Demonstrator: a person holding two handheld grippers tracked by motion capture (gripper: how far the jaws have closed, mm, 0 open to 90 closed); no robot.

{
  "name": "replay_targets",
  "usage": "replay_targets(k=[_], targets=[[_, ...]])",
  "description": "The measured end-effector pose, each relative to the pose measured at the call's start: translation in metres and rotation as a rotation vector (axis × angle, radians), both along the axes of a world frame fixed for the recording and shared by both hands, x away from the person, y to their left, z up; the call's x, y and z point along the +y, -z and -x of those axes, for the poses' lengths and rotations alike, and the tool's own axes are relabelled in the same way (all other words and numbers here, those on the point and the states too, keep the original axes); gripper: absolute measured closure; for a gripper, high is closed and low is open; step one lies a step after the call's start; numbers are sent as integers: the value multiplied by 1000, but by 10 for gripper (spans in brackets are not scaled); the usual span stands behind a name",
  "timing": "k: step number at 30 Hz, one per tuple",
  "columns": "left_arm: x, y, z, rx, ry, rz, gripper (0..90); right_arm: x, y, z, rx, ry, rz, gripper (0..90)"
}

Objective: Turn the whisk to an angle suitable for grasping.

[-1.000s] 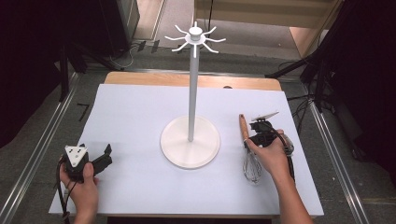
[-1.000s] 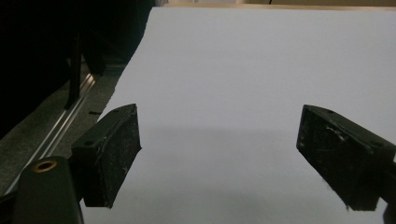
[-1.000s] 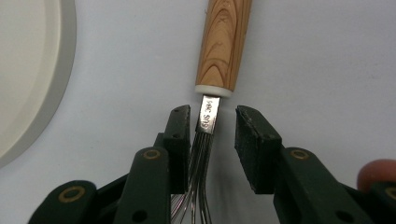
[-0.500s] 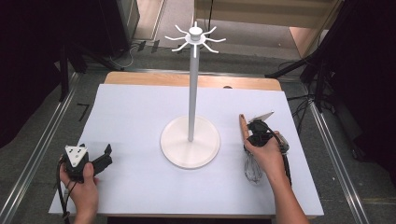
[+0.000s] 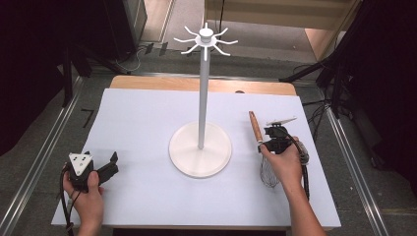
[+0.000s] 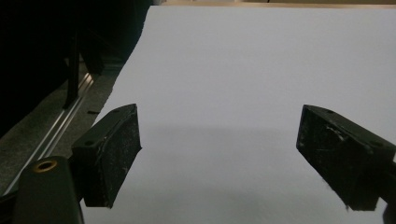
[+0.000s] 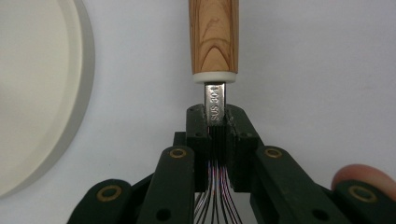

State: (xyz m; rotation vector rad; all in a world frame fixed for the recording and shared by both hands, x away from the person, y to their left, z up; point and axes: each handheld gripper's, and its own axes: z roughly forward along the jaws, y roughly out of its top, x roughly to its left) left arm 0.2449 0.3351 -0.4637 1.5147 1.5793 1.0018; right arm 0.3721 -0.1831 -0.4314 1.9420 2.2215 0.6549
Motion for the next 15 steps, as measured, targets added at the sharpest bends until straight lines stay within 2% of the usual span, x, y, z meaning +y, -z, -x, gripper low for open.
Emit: replay_targets(k=[5, 6, 7, 8, 11, 15], targets=[[0, 0, 0, 1, 0, -4, 145, -1, -11, 8, -123, -27, -61, 828], [0, 0, 0, 1, 0, -3, 144, -1, -15, 12, -173, -32, -87, 828], [0, 0, 0, 1, 0, -4, 144, -1, -15, 12, -173, -32, -87, 828], [0, 0, 0, 1, 1, -3, 145, 0, -16, 14, -195, -42, -97, 827], [-1, 0, 0, 0, 2, -4, 145, 1, -22, 22, -303, -68, -126, 827], [-1, 0, 0, 1, 4, -6, 145, 0, -30, 29, -411, -89, -173, 827]])
